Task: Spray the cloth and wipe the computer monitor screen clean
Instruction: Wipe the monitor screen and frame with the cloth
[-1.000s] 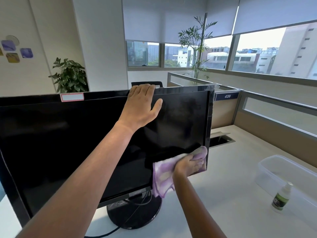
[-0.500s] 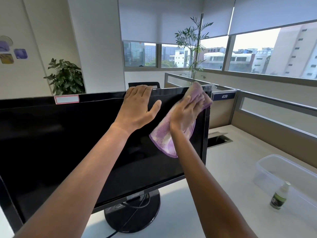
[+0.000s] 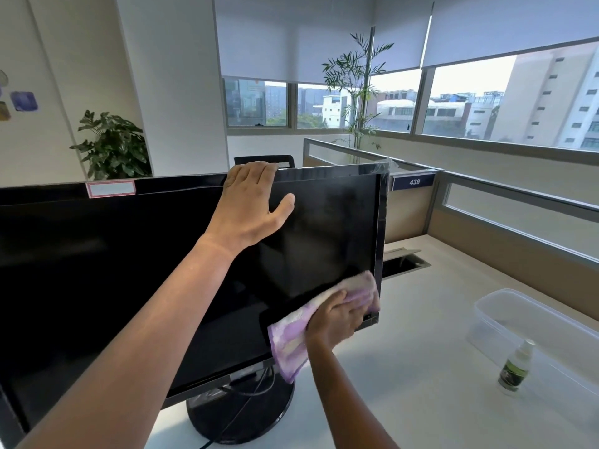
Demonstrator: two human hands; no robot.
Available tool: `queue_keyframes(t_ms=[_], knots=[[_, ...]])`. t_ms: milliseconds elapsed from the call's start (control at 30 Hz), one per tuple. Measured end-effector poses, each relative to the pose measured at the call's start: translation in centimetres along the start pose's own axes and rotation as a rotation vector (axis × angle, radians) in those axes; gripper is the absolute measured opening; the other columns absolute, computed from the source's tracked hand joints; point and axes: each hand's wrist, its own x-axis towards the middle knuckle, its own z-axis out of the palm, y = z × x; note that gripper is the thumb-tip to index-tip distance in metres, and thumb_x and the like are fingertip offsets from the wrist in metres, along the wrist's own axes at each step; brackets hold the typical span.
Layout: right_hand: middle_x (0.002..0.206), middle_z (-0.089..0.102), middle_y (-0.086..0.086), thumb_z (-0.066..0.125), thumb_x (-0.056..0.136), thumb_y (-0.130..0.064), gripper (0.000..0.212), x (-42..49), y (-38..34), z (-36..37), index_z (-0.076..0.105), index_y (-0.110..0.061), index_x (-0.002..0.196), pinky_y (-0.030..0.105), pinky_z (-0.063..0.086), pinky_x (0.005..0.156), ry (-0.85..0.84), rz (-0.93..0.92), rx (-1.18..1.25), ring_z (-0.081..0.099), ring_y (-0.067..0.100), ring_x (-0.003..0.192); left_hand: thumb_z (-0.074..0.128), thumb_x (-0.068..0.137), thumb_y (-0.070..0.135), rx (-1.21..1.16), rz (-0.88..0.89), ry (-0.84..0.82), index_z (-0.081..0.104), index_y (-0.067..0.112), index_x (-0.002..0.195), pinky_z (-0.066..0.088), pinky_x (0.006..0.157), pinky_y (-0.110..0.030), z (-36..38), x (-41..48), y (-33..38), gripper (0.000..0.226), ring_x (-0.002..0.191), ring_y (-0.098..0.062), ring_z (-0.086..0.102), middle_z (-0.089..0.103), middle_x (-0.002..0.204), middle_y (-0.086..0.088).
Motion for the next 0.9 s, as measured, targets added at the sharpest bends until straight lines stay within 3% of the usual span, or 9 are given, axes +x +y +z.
queue_keyframes(t_ms=[100,233,300,567,633,700,767,900], knots=[[0.154,0.016,0.020,0.030,0.100,-0.028,0.057,-0.5,0.3,-0.4,0.010,-0.002,0.147,0.045,0.024,0.110,-0.036,0.154,0.012,0.026,0.039,0.136,0.027,0.078,0.049,0.004,0.005,-0.005,0.037,0.007,0.133,0.011,0.113,-0.032,0.0,-0.1,0.2,0.069,0.133,-0.023,0.032,0.042,0.139,-0.009],[0.156,0.005,0.021,0.023,0.099,-0.039,0.063,0.5,-4.1,-0.7,0.002,-0.004,0.148,0.052,0.020,0.112,-0.079,0.340,0.025,0.014,0.039,0.141,0.026,0.078,0.050,0.002,-0.012,-0.022,0.035,0.009,0.134,0.010,0.115,-0.035,-0.2,0.0,-0.2,0.071,0.134,-0.023,0.031,0.041,0.141,-0.009],[0.157,0.001,0.018,0.024,0.099,-0.043,0.066,1.0,-6.8,-1.0,-0.001,-0.007,0.148,0.053,0.018,0.112,-0.101,0.300,0.052,0.007,0.036,0.143,0.025,0.078,0.050,-0.007,-0.015,-0.029,0.035,0.009,0.134,0.010,0.115,-0.035,-0.3,0.0,-0.2,0.070,0.134,-0.023,0.031,0.041,0.141,-0.009],[0.152,-0.024,0.002,0.023,0.098,-0.043,0.062,-3.0,-14.9,0.8,-0.018,-0.023,0.141,0.043,-0.003,0.116,-0.204,-0.576,-0.018,-0.018,0.022,0.143,0.017,0.079,0.053,-0.012,-0.010,-0.011,0.037,0.008,0.133,0.013,0.114,-0.036,-0.1,0.2,-0.3,0.073,0.133,-0.024,0.033,0.043,0.140,-0.011],[0.154,-0.010,0.006,0.029,0.097,-0.038,0.062,-5.7,-13.2,1.5,-0.005,-0.018,0.144,0.045,0.003,0.117,-0.196,-0.802,-0.108,-0.009,0.028,0.144,0.015,0.079,0.054,-0.025,-0.007,-0.019,0.037,0.008,0.133,0.014,0.114,-0.036,-0.2,0.2,-0.4,0.074,0.133,-0.025,0.034,0.043,0.140,-0.012],[0.152,0.025,0.014,0.034,0.094,-0.036,0.057,-7.8,-10.6,1.9,0.024,-0.011,0.145,0.049,0.018,0.113,-0.178,-1.058,-0.196,0.015,0.033,0.141,0.015,0.081,0.054,-0.055,-0.014,-0.017,0.037,0.009,0.133,0.013,0.114,-0.036,-0.3,0.1,-0.3,0.073,0.134,-0.025,0.033,0.043,0.141,-0.011],[0.140,0.048,0.014,0.036,0.090,-0.039,0.051,-8.2,-8.4,2.0,0.043,-0.013,0.134,0.051,0.031,0.107,-0.185,-1.292,-0.299,0.037,0.033,0.135,0.015,0.081,0.056,-0.061,-0.011,-0.011,0.037,0.009,0.133,0.013,0.115,-0.037,-0.4,0.0,-0.2,0.074,0.134,-0.024,0.033,0.043,0.140,-0.010],[0.130,0.059,0.007,0.037,0.092,-0.043,0.046,-4.8,-8.3,1.4,0.059,-0.018,0.123,0.050,0.036,0.105,-0.150,-1.537,-0.332,0.050,0.028,0.126,0.017,0.081,0.055,-0.053,0.000,-0.011,0.037,0.009,0.133,0.014,0.114,-0.037,-0.4,0.1,-0.2,0.072,0.133,-0.024,0.033,0.044,0.139,-0.010]])
